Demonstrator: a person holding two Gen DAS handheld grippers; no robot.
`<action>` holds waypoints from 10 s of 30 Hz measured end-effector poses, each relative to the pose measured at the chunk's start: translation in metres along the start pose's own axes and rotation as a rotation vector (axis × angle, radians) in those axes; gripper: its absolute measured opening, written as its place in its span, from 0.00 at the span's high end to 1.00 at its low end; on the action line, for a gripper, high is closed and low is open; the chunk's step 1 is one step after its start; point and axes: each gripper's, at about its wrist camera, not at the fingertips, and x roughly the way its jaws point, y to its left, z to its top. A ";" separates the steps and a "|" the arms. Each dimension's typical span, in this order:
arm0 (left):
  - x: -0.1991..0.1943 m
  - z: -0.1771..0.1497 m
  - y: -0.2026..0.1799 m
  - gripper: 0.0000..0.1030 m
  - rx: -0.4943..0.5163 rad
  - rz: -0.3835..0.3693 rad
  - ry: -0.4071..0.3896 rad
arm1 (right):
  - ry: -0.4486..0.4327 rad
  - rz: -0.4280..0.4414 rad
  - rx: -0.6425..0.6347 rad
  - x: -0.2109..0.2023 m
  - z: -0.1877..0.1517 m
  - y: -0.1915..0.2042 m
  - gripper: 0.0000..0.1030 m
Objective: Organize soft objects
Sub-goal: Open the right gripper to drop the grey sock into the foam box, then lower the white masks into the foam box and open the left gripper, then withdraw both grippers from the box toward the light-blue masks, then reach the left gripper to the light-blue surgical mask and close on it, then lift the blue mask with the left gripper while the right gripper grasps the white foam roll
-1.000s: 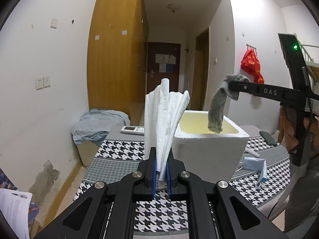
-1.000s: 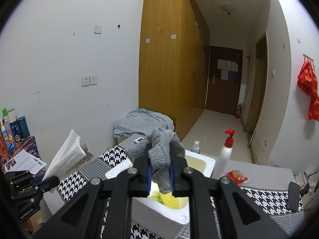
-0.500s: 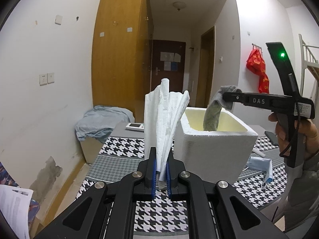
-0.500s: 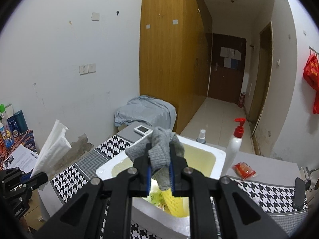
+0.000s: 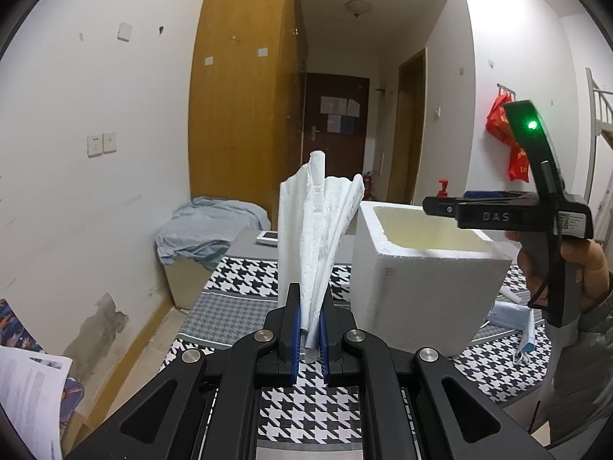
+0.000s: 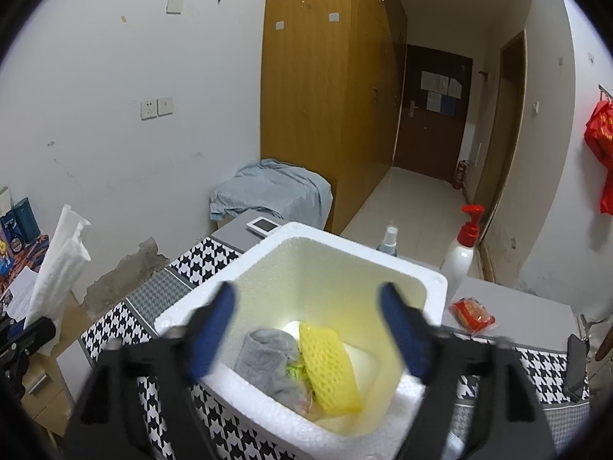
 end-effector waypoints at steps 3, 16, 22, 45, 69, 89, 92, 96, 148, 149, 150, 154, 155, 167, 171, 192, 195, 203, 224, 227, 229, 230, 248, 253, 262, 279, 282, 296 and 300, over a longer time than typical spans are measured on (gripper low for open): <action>0.002 0.001 0.000 0.92 0.003 0.005 0.000 | -0.023 0.002 -0.009 -0.007 -0.001 0.001 0.08; 0.010 0.016 -0.005 0.92 0.036 -0.010 -0.028 | -0.076 -0.013 0.005 -0.031 0.001 -0.008 0.08; 0.012 0.027 -0.012 0.92 0.064 -0.025 -0.057 | -0.081 -0.019 0.000 -0.041 -0.005 -0.010 0.08; 0.032 0.056 -0.047 0.92 0.132 -0.151 -0.083 | -0.116 -0.091 0.031 -0.090 -0.058 -0.033 0.07; 0.066 0.073 -0.108 0.92 0.196 -0.319 -0.043 | -0.075 -0.224 0.106 -0.121 -0.106 -0.062 0.07; 0.110 0.074 -0.128 0.92 0.178 -0.295 0.029 | -0.036 -0.301 0.173 -0.128 -0.127 -0.093 0.07; 0.114 0.074 -0.130 0.89 0.170 -0.287 0.035 | -0.030 -0.307 0.179 -0.127 -0.130 -0.096 0.07; 0.117 0.075 -0.133 0.41 0.157 -0.240 0.033 | -0.029 -0.315 0.195 -0.128 -0.133 -0.103 0.07; -0.028 0.034 -0.190 0.01 0.222 -0.266 -0.126 | -0.231 -0.309 0.190 -0.240 -0.157 -0.106 0.04; -0.031 0.031 -0.190 0.01 0.224 -0.271 -0.127 | -0.234 -0.310 0.189 -0.242 -0.158 -0.105 0.04; -0.034 0.029 -0.191 0.01 0.225 -0.280 -0.127 | -0.239 -0.312 0.188 -0.245 -0.160 -0.104 0.03; -0.043 0.019 -0.198 0.01 0.240 -0.305 -0.131 | -0.256 -0.318 0.197 -0.252 -0.168 -0.103 0.01; -0.043 0.017 -0.200 0.01 0.244 -0.316 -0.130 | -0.257 -0.319 0.199 -0.253 -0.170 -0.103 0.01; -0.049 -0.020 -0.221 0.01 0.266 -0.420 -0.140 | -0.242 -0.371 0.212 -0.266 -0.194 -0.099 0.00; -0.046 -0.030 -0.226 0.01 0.269 -0.450 -0.138 | -0.239 -0.387 0.228 -0.268 -0.201 -0.100 0.00; -0.001 -0.059 -0.241 0.01 0.268 -0.475 -0.025 | -0.199 -0.388 0.261 -0.247 -0.215 -0.115 0.00; 0.006 -0.059 -0.242 0.01 0.267 -0.472 -0.003 | -0.184 -0.394 0.260 -0.243 -0.215 -0.116 0.00; 0.023 -0.059 -0.248 0.01 0.278 -0.476 0.045 | -0.155 -0.397 0.267 -0.233 -0.213 -0.128 0.00; 0.070 -0.057 -0.285 0.01 0.306 -0.425 0.118 | -0.087 -0.350 0.268 -0.196 -0.212 -0.180 0.00; 0.079 -0.057 -0.290 0.01 0.309 -0.398 0.140 | -0.068 -0.339 0.272 -0.188 -0.211 -0.188 0.00; 0.086 -0.058 -0.292 0.01 0.300 -0.388 0.164 | -0.052 -0.328 0.269 -0.182 -0.210 -0.193 0.00; 0.090 -0.058 -0.293 0.01 0.295 -0.378 0.178 | -0.045 -0.327 0.266 -0.180 -0.210 -0.196 0.00; 0.134 -0.068 -0.302 0.22 0.275 -0.284 0.329 | 0.048 -0.243 0.250 -0.128 -0.198 -0.229 0.00; 0.140 -0.071 -0.305 0.41 0.280 -0.271 0.371 | 0.078 -0.220 0.252 -0.117 -0.194 -0.236 0.00; 0.147 -0.075 -0.311 0.61 0.302 -0.259 0.424 | 0.129 -0.165 0.242 -0.098 -0.183 -0.245 0.00; 0.161 -0.077 -0.310 0.93 0.310 -0.298 0.472 | 0.191 -0.134 0.202 -0.064 -0.171 -0.258 0.01; 0.160 -0.073 -0.307 0.93 0.300 -0.300 0.457 | 0.212 -0.126 0.191 -0.055 -0.171 -0.259 0.00; 0.143 -0.063 -0.292 0.93 0.271 -0.347 0.402 | 0.301 -0.097 0.100 -0.009 -0.165 -0.249 0.01; 0.139 -0.062 -0.289 0.93 0.267 -0.358 0.394 | 0.314 -0.084 0.089 0.003 -0.162 -0.250 0.01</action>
